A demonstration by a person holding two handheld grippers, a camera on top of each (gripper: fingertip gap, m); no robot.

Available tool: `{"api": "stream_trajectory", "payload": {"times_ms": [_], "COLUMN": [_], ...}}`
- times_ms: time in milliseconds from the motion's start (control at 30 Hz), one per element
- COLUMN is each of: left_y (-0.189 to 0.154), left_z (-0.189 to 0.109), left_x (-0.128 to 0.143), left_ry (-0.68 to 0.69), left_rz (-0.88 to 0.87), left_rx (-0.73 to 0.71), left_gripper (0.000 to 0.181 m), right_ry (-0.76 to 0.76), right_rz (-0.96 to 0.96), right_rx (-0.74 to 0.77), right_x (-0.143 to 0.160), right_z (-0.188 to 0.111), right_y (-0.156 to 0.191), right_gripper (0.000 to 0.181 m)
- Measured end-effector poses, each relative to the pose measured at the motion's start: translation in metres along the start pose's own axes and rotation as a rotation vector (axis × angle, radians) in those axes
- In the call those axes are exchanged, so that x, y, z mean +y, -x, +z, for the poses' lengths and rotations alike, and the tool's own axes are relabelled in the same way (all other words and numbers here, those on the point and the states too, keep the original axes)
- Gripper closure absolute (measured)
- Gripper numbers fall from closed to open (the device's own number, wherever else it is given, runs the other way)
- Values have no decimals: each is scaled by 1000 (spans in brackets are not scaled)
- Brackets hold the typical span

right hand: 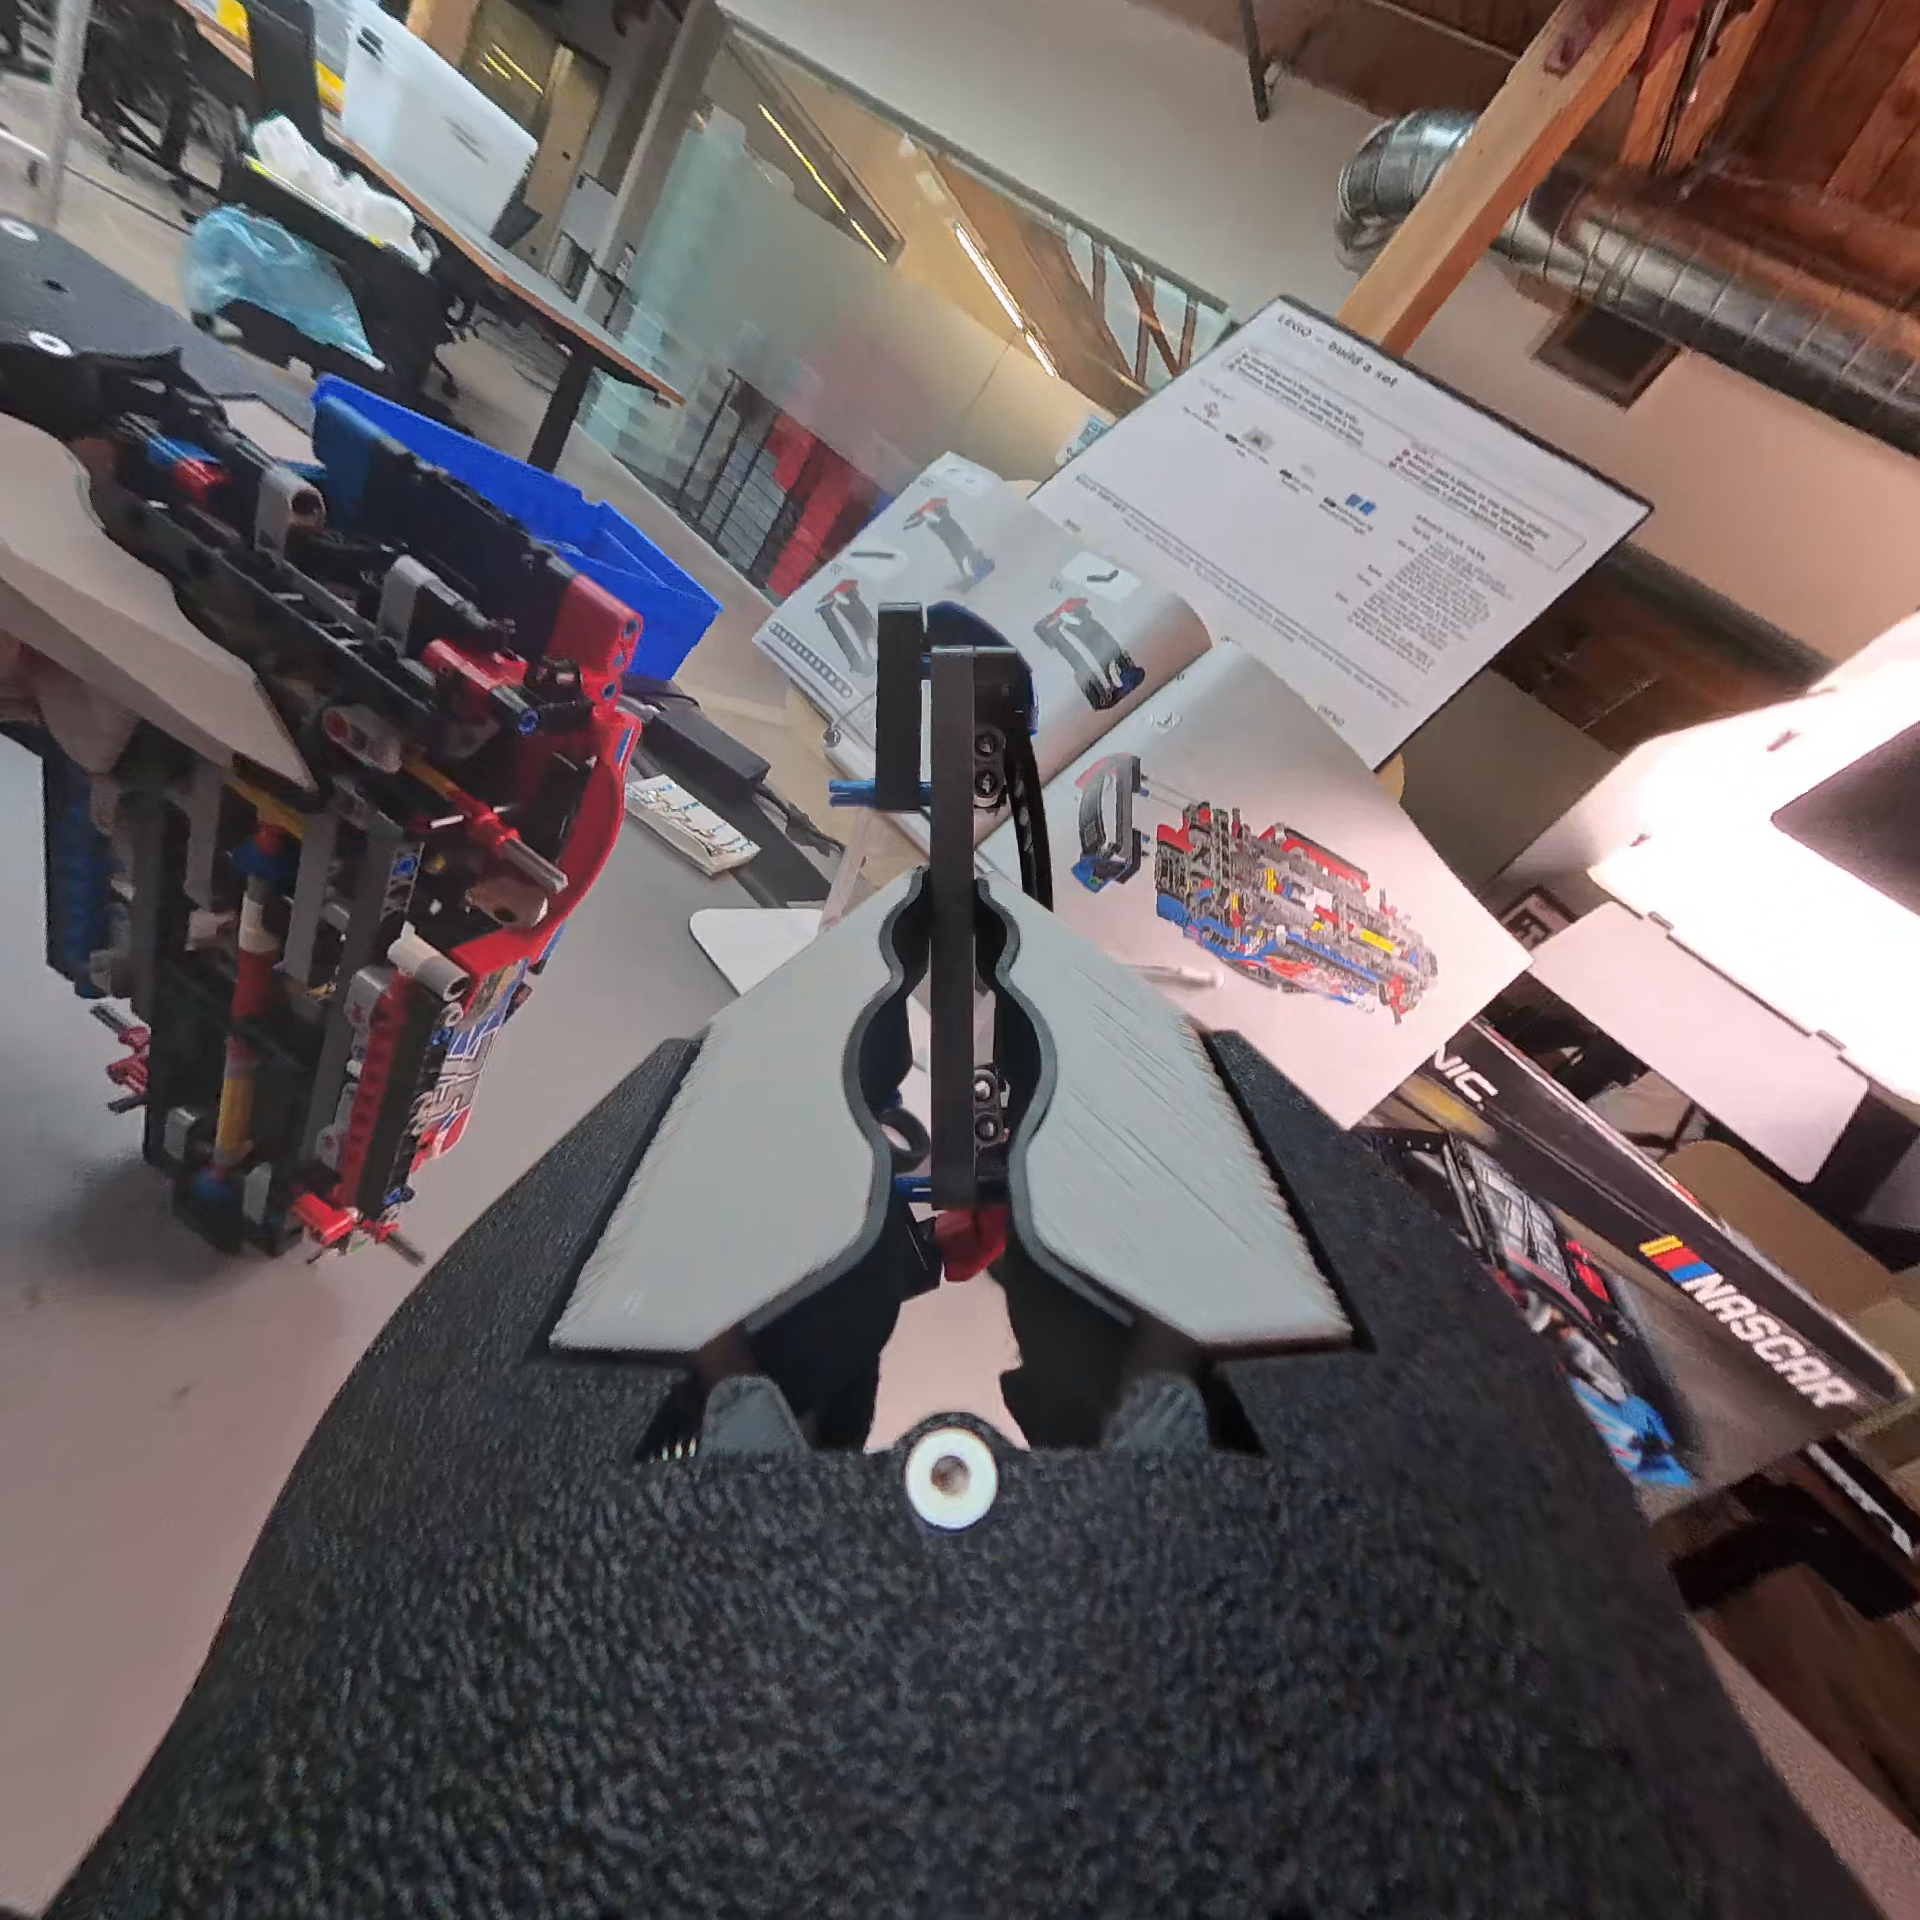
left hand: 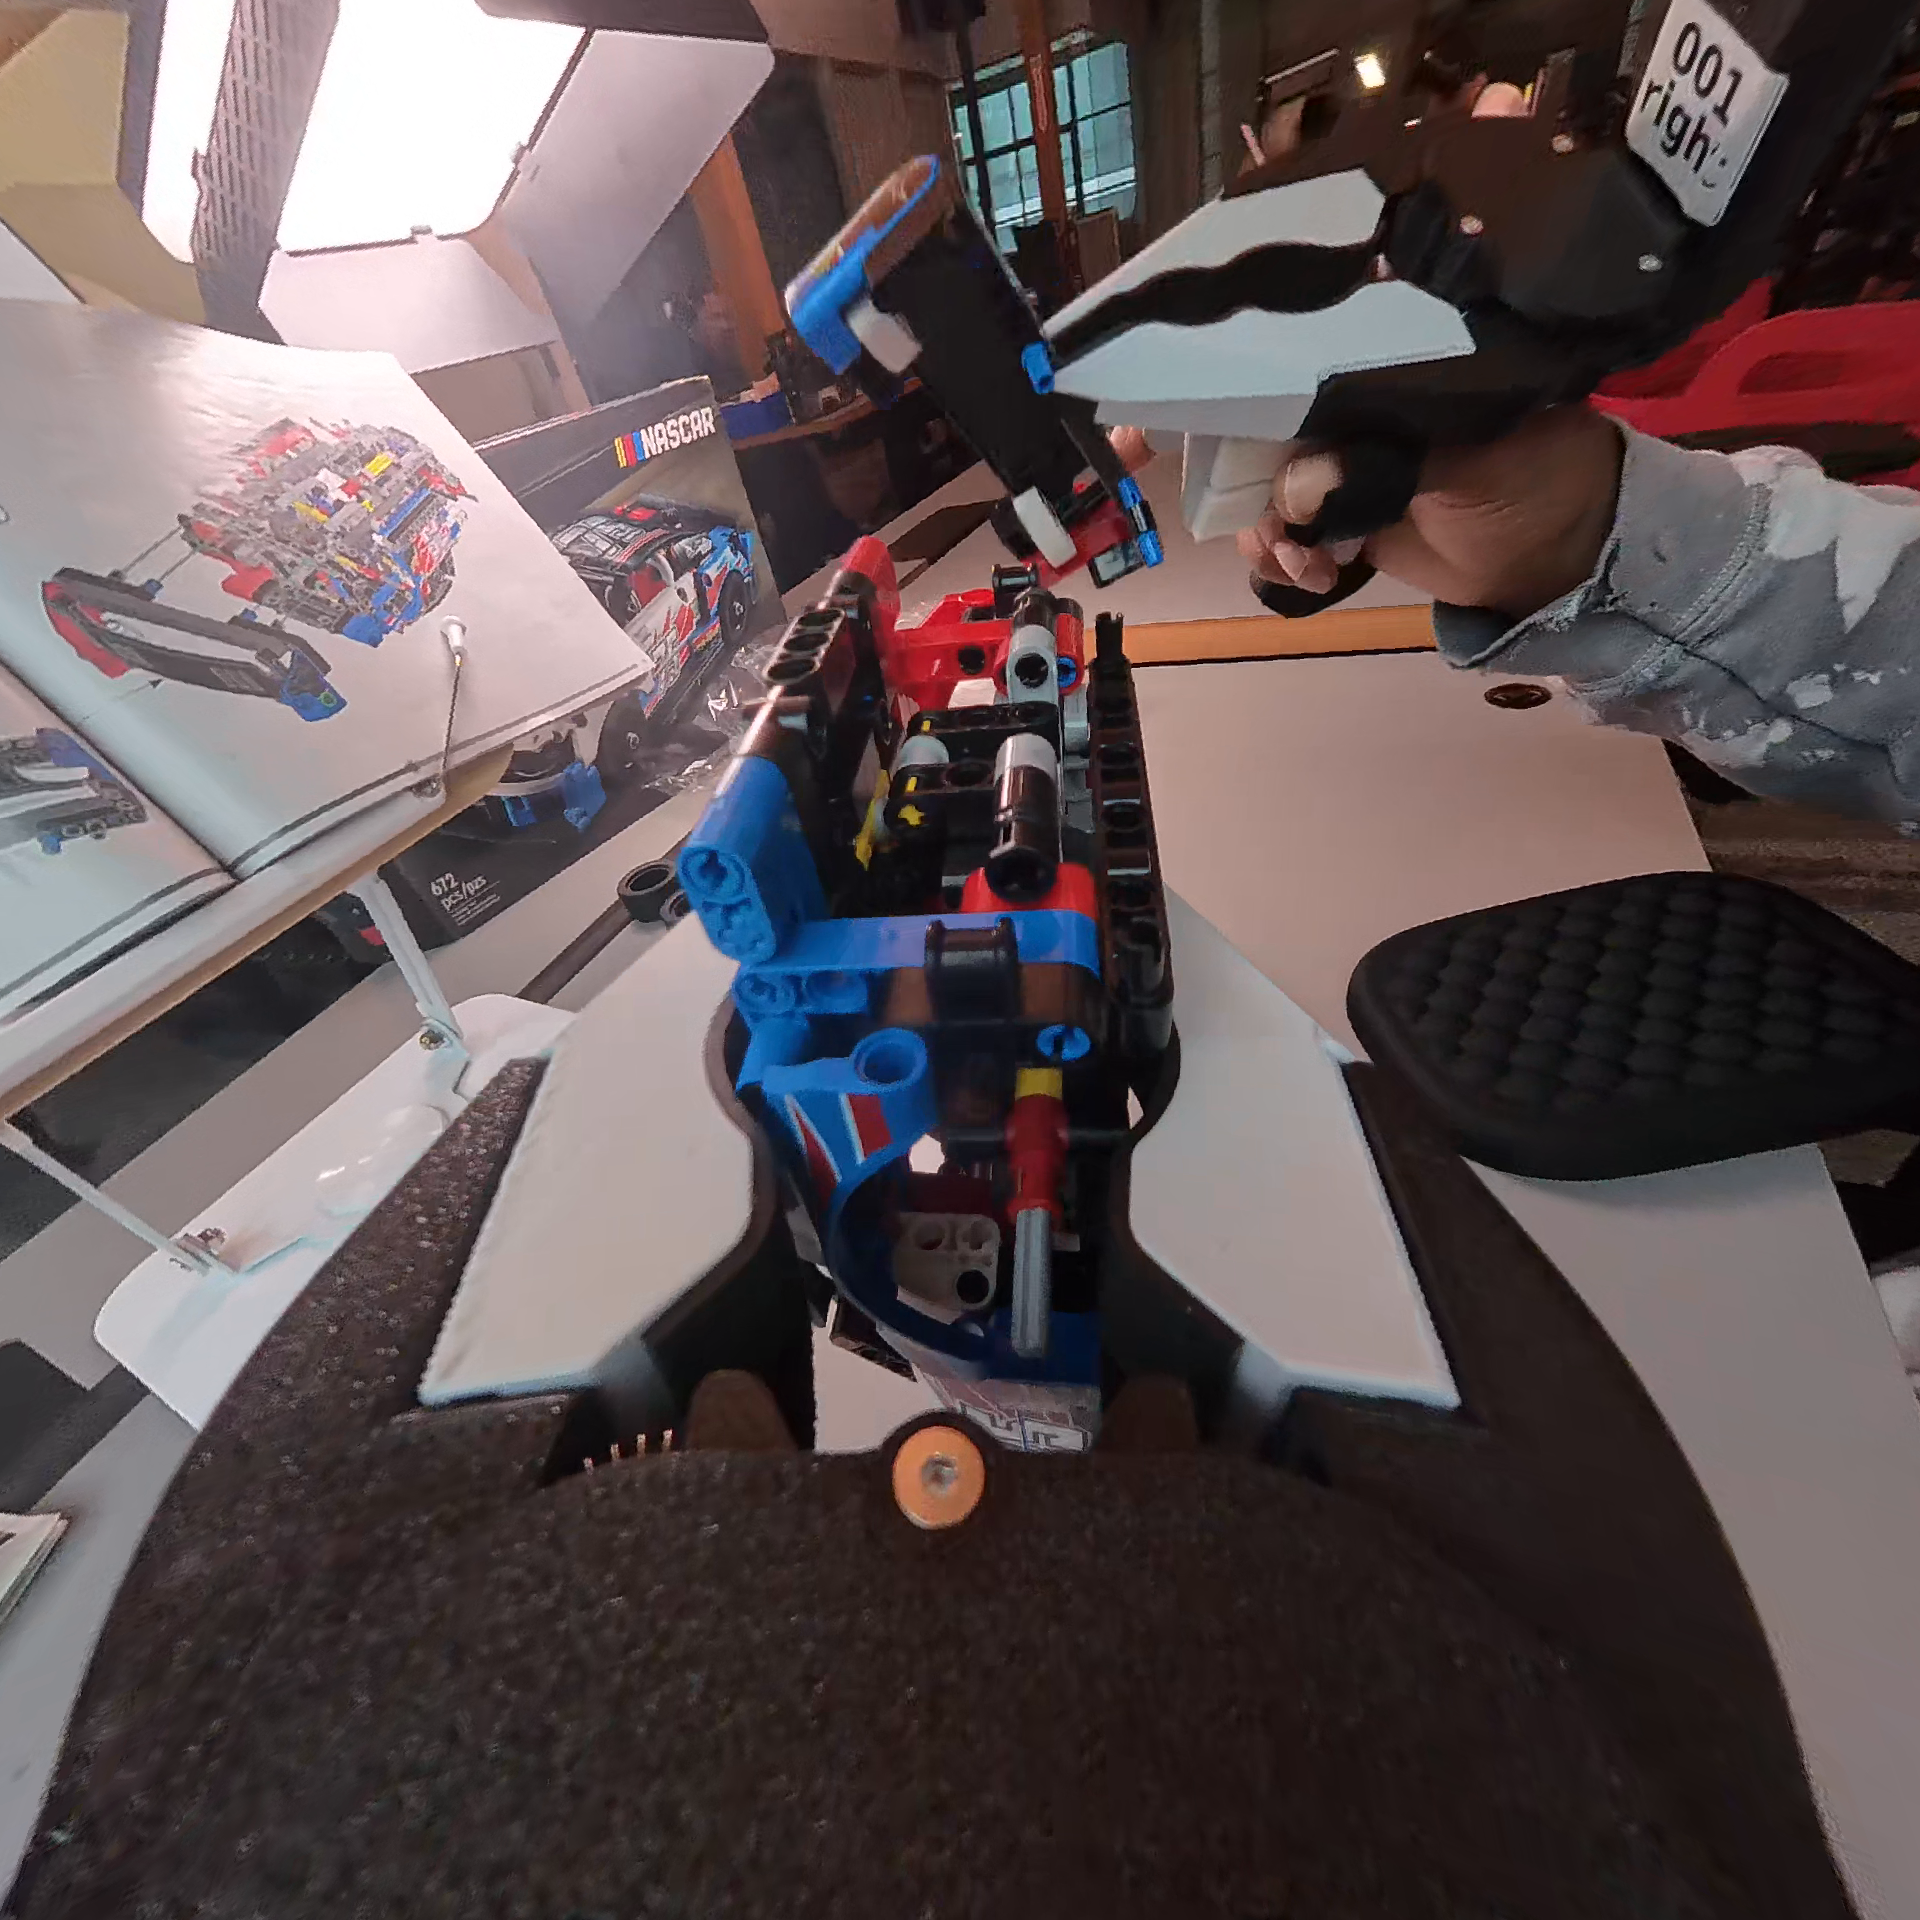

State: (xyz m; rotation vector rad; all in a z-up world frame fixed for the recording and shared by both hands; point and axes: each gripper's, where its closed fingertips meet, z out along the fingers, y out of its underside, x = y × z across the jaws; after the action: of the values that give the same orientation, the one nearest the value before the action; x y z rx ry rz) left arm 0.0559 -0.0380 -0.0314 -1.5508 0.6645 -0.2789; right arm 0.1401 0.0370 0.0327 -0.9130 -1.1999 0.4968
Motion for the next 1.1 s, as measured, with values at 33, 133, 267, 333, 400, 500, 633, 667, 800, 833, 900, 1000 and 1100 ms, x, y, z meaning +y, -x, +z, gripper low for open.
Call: {"api": "stream_trajectory", "payload": {"times_ms": [33,133,267,333,400,500,633,667,800,833,900,1000,1100], "left_y": [-2,-2,3,9,19,45,79,86,97,95,86,65,37], "left_z": [1,4,9,14,20,32,54,60,79,82,88,98,112], "left_x": [-1,-3,-2,0,4,17,48,58,105,114,122,121,115], "left_ry": [-4,-22,-37,-53,-68,-95,-143,-157,-163,-159,-140,-90,-30], "left_rz": [7,4,-126,-227,-342,-546,-874,-956,-1195,-1253,-1309,-1316,-1318], "left_rx": [8,29,84,106,116,86,16,-10,-172,-193,-200,-188,-130], "left_gripper": [117,117,118,118,119,118,119,119,118,118,118,106,94], "right_ry": [14,48,88,95,96,102,108,109,121,124,128,133,126], "right_rz": [11,33,60,86,108,132,167,175,186,189,194,203,205], "right_rx": [-4,-6,12,24,35,51,61,63,67,66,67,61,54], "right_x": [6,23,42,49,54,61,69,70,77,78,81,84,83], "right_z": [-4,-16,-30,-37,-43,-51,-60,-62,-69,-70,-73,-74,-72], "right_y": [1,5,4,2,0,-3,-5,-6,-6,-6,-6,-6,-6], "right_gripper": [174,174,173,173,173,173,173,174,174,174,173,174,173]}}
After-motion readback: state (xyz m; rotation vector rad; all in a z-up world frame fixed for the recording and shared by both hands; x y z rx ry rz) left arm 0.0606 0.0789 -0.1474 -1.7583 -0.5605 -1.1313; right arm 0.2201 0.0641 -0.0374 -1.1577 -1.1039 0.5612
